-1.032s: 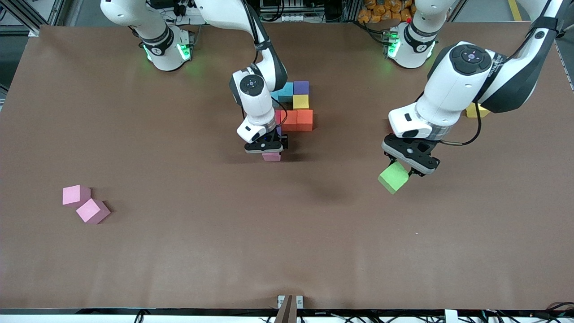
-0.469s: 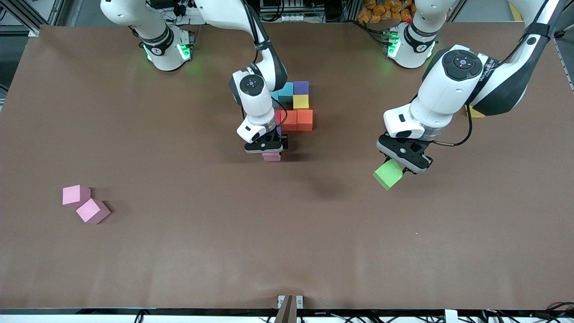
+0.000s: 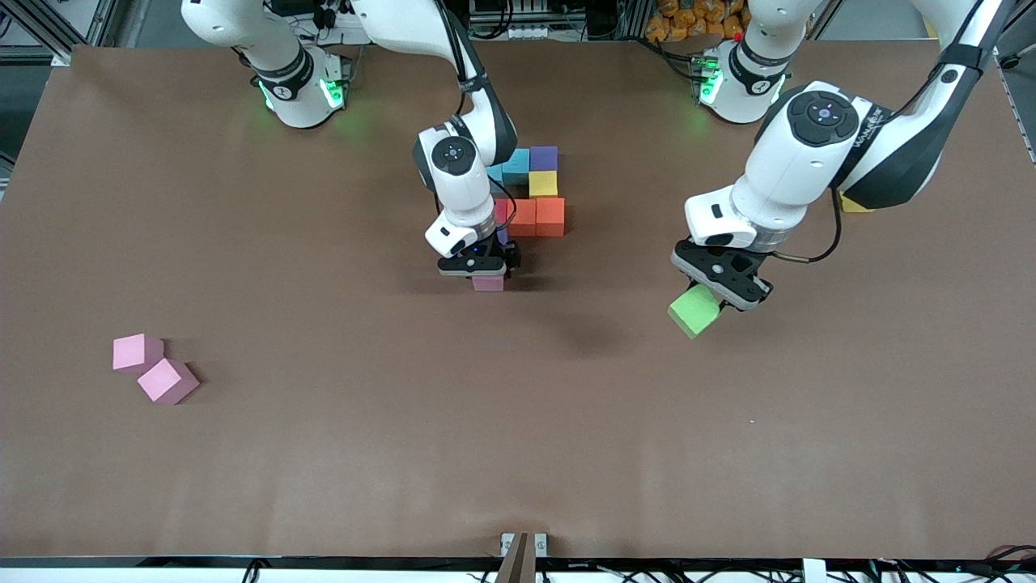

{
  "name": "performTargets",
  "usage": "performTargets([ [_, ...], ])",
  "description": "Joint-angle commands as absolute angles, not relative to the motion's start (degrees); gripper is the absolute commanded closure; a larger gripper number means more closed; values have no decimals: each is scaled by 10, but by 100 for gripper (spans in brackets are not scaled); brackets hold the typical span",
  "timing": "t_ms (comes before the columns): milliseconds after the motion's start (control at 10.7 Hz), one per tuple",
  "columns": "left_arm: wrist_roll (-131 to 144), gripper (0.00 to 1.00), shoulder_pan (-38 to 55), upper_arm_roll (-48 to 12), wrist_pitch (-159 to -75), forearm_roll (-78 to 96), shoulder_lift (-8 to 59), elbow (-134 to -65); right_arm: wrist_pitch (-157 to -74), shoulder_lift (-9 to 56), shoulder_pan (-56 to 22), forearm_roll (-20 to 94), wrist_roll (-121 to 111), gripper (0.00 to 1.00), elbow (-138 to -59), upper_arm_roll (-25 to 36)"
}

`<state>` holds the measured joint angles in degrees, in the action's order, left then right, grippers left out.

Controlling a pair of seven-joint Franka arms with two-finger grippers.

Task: Form number 2 with 11 blocks
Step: 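Open the right gripper to release pink while the left gripper lowers green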

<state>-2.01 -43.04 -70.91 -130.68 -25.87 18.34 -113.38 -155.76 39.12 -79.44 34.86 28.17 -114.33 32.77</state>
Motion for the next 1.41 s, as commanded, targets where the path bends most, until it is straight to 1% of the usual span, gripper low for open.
performTargets([
  [0, -34, 69, -428, -714, -1305, -253, 203, -1135, -1531, 380, -783, 367, 307, 0, -1135, 327],
  [188, -44, 69, -425, -714, -1305, -253, 206, -1137, -1499, 372, -766, 412, 314, 0, -1115, 327],
  [657, -59, 69, -423, -713, -1305, -253, 214, -1141, -1459, 347, -737, 413, 293, 0, -1100, 330],
  [844, -90, 69, -417, -708, -1305, -254, 228, -1142, -1410, 326, -692, 408, 237, 0, -1079, 331],
  [938, -125, 69, -412, -696, -1305, -255, 255, -1142, -1374, 318, -660, 404, 191, 0, -1068, 332],
  [1126, -212, 69, -396, -666, -1307, -256, 307, -1130, -1355, 302, -607, 404, 82, 0, -1068, 332],
  [1314, -222, 70, -361, -650, -1307, -257, 310, -1126, -1315, 296, -536, 403, -64, 0, -1066, 332],
])
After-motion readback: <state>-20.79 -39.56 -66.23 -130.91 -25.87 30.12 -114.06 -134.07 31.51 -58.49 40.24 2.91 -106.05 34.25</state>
